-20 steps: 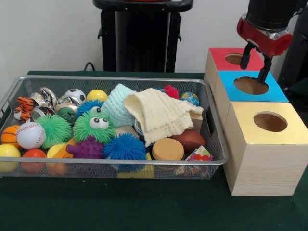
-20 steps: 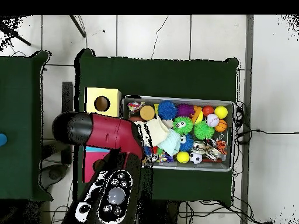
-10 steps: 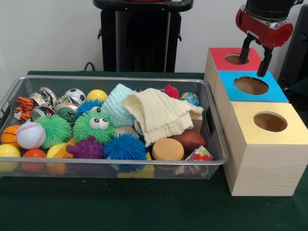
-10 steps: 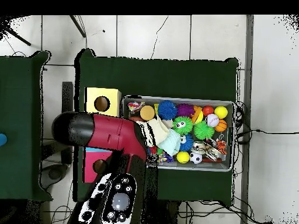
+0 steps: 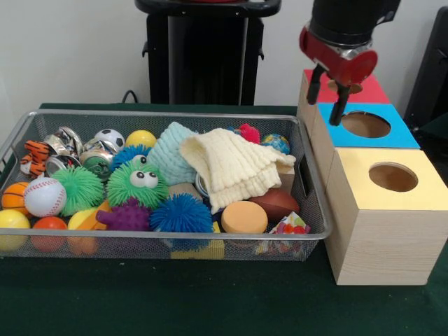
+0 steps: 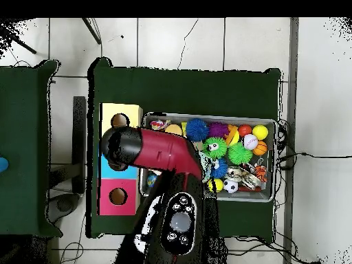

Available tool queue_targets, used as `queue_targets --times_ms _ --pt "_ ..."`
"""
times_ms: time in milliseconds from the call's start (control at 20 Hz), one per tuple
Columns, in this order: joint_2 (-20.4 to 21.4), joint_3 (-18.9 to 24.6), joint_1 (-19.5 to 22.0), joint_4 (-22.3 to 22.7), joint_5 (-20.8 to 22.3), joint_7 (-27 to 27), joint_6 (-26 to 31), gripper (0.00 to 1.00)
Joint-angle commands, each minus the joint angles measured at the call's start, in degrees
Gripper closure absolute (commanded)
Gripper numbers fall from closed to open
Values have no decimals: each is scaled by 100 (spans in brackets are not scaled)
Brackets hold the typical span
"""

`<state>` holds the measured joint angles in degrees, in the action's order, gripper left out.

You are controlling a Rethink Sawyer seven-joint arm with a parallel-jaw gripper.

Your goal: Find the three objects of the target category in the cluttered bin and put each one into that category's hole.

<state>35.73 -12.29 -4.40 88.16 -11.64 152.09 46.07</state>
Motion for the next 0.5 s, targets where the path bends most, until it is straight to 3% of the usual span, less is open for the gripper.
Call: queue_targets --times_ms 50,500 --pt "-115 816 577 199 565 -1410 39 0" --pt "-3 1207 886 304 866 -1185 81 0"
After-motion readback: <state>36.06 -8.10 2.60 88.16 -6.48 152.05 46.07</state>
